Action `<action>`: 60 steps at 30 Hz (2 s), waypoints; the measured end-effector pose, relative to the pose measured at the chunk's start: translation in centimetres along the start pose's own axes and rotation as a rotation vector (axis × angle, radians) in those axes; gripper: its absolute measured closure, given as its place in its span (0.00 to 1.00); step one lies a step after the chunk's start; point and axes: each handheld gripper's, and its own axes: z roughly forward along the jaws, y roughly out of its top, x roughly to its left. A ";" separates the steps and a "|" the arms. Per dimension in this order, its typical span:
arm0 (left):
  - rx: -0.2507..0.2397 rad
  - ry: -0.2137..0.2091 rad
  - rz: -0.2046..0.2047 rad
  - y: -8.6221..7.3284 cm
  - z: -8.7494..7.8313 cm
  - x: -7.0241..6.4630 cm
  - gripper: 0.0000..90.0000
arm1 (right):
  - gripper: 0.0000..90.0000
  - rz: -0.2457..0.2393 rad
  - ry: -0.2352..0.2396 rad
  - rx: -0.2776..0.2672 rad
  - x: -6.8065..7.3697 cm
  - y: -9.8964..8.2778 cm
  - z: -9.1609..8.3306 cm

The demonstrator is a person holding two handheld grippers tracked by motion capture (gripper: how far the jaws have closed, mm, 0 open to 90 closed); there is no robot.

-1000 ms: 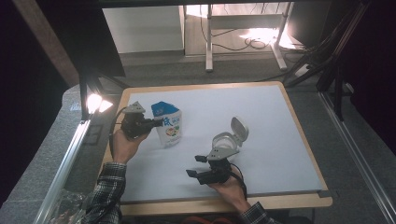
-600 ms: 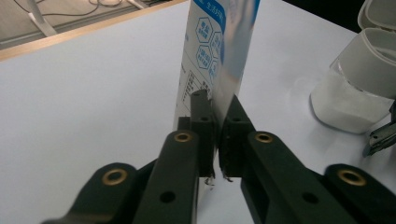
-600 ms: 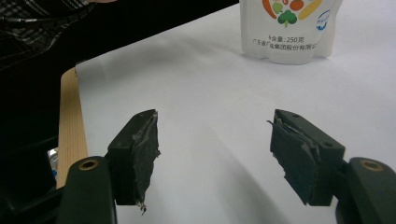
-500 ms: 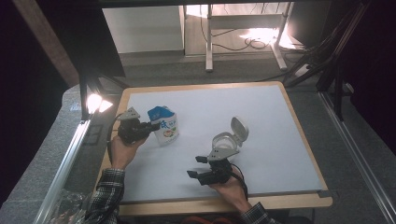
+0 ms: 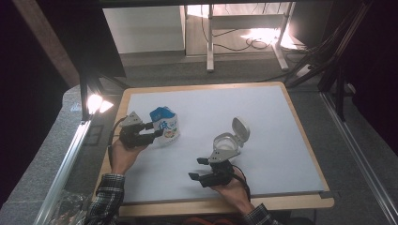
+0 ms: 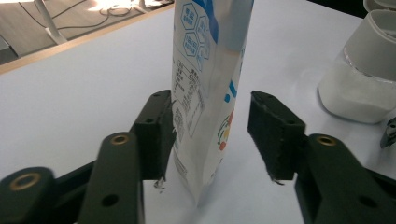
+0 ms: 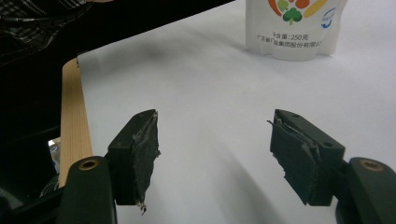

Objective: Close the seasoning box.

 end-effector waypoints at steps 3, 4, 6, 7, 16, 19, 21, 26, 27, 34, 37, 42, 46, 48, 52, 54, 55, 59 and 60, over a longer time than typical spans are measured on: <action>0.003 0.000 0.002 -0.3 0.1 -0.3 0.44 | 0.36 -0.011 0.002 0.009 0.3 0.1 -0.1; 0.007 0.002 0.003 -0.4 0.1 -0.4 0.43 | 0.36 -0.014 0.005 0.008 0.3 0.1 -0.1; 0.017 0.011 0.008 -0.7 0.2 -0.6 0.39 | 0.36 -0.018 0.007 0.014 0.5 0.1 -0.2; 0.022 0.014 0.006 -0.9 0.2 -0.8 0.37 | 0.37 -0.020 0.007 0.016 0.5 0.0 -0.2; 0.058 0.056 -0.041 -2.6 0.4 -1.8 0.19 | 0.37 -0.029 0.019 0.057 0.9 -0.3 -0.8; 0.077 0.076 -0.049 -3.2 0.3 -2.4 0.15 | 0.37 -0.025 0.018 0.077 0.9 -0.5 -1.0; 0.094 0.087 -0.050 -3.6 0.3 -2.8 0.13 | 0.37 -0.018 0.021 0.092 0.8 -0.7 -1.3; 0.132 0.086 -0.071 -4.7 0.5 -3.9 0.11 | 0.36 -0.004 0.016 0.109 0.7 -1.5 -2.1; 0.145 0.088 -0.068 -4.9 0.6 -4.1 0.11 | 0.36 -0.002 0.019 0.112 0.6 -1.7 -2.3; 0.208 0.091 -0.068 -6.2 1.1 -5.7 0.10 | 0.36 -0.016 -0.008 0.144 0.6 -2.4 -3.6; 0.226 0.102 -0.070 -6.7 1.1 -6.1 0.10 | 0.37 -0.017 -0.021 0.152 0.5 -2.7 -4.3; 0.273 0.119 -0.080 -7.7 1.6 -6.5 0.10 | 0.37 -0.011 -0.039 0.176 -0.1 -3.2 -5.5; 0.276 0.126 -0.068 -8.0 1.8 -6.6 0.08 | 0.41 -0.002 -0.064 0.187 -0.6 -3.6 -6.5; 0.275 0.125 -0.070 -8.0 1.8 -6.6 0.08 | 0.42 0.001 -0.080 0.189 -0.9 -3.8 -7.1; 0.273 0.129 -0.070 -8.0 1.8 -6.6 0.08 | 0.47 0.006 -0.117 0.187 -1.6 -3.8 -8.4; 0.271 0.130 -0.070 -8.1 1.8 -6.7 0.08 | 0.49 0.012 -0.135 0.187 -2.0 -3.8 -9.0; 0.271 0.130 -0.070 -8.1 1.8 -6.7 0.08 | 0.51 0.013 -0.145 0.187 -2.2 -3.8 -9.4; 0.270 0.133 -0.071 -8.1 1.8 -6.7 0.08 | 0.58 0.026 -0.181 0.190 -3.2 -3.7 -10.7; 0.269 0.133 -0.071 -8.1 1.8 -6.7 0.08 | 0.59 0.032 -0.190 0.190 -3.4 -3.6 -11.1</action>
